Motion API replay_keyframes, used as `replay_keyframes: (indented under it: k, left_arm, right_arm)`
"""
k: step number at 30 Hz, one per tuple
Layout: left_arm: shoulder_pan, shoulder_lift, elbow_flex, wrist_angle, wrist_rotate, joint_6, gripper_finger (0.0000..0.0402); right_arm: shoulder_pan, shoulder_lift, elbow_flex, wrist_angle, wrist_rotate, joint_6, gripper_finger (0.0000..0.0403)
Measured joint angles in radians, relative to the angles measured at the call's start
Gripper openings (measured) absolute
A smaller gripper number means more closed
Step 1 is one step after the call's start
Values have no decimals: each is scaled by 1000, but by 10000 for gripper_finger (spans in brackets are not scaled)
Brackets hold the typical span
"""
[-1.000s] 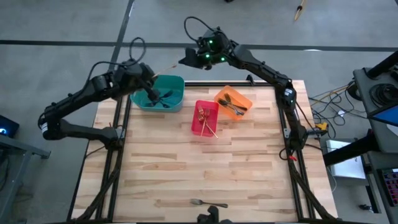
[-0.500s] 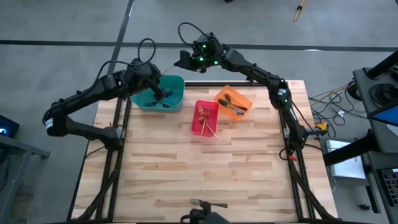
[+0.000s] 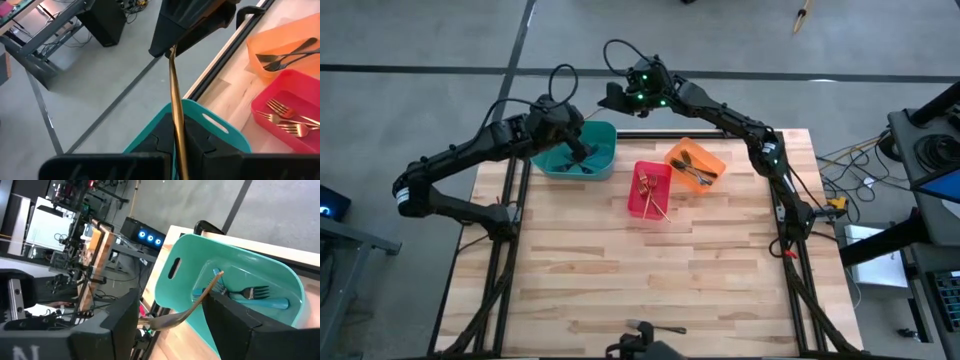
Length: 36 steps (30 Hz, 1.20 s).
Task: Sort silverware by color (type)
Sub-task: Put the golden fork into the red bin
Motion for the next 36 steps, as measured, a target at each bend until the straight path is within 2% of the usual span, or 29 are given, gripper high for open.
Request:
replay_keyframes:
  k: [14,24,27,36]
  left_arm:
    - [-11,7,0,5,1,23,0]
    - [-22,7,0,11,-6,31,3]
    - [-23,7,0,11,8,-4,22]
    - [-23,1,0,31,19,-94,114]
  right_arm:
    - [3,-1,0,2,27,-36,93]
    - [1,-3,1,15,32,-81,46]
    - [1,-3,1,50,31,-106,35]
    - [5,-7,0,92,-3,-279,19]
